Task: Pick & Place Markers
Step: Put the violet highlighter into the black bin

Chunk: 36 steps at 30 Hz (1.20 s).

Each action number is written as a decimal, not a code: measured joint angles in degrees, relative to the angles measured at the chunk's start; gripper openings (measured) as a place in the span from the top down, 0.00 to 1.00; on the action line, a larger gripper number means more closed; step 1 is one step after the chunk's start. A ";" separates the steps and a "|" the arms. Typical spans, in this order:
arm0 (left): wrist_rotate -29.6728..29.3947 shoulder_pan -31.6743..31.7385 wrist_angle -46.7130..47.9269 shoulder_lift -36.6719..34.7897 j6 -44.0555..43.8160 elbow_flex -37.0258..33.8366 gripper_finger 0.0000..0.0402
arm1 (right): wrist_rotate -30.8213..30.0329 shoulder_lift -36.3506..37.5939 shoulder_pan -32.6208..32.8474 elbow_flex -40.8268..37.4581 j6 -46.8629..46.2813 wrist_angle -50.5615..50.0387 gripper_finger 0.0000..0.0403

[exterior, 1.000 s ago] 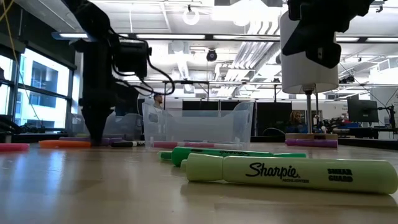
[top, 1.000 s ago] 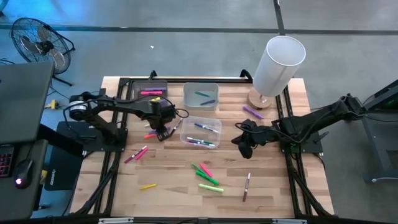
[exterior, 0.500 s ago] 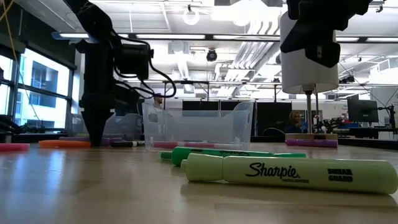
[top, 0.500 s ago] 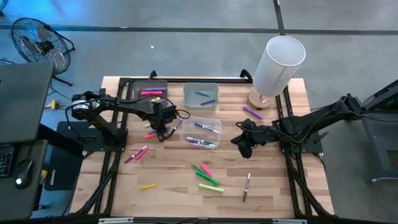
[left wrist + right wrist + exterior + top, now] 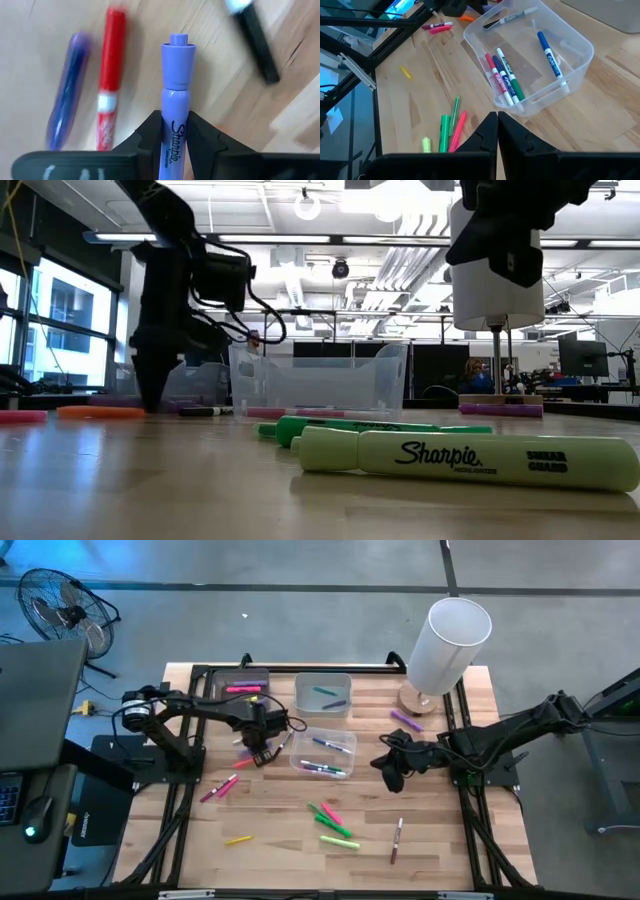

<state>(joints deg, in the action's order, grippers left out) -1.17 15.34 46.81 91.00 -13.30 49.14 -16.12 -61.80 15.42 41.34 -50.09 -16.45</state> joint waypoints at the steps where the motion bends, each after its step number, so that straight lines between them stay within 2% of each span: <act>1: 0.36 0.04 1.66 -0.26 0.08 0.96 0.84 | 0.05 0.00 -0.19 0.00 0.09 0.00 1.00; 9: 1.52 0.04 11.94 -5.13 1.73 10.39 0.83 | 0.16 0.00 -0.81 0.00 0.61 -0.23 1.00; 12: 1.28 0.04 16.40 -7.88 5.14 14.26 0.83 | -0.52 0.00 -0.83 0.00 0.61 -0.44 1.00; 18: -7.46 1.75 18.86 -9.55 12.45 22.95 0.83 | -3.55 0.00 -0.83 0.00 1.13 -0.66 1.00; 21: -10.20 6.37 19.79 -9.46 16.75 25.50 0.83 | -4.68 0.00 -0.83 0.00 1.27 -0.66 1.00; 29: -9.90 24.33 18.60 -7.25 28.36 26.12 0.83 | -4.85 0.00 -0.83 0.00 0.72 -0.54 1.00; 31: -7.99 28.01 18.33 -6.23 30.72 26.13 0.83 | -4.81 0.00 -0.83 0.00 0.57 -0.39 1.00; 34: -0.41 31.64 17.54 -3.86 33.04 26.08 0.83 | -4.81 0.00 -0.83 0.00 0.48 -0.23 1.00; 36: 2.33 33.21 17.06 -2.24 33.08 26.08 0.82 | -4.86 0.00 -0.83 0.00 0.43 0.07 1.00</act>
<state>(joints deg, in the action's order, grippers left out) 1.16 48.55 63.86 88.76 19.78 75.22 -20.98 -61.80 14.59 41.34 -49.66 -16.38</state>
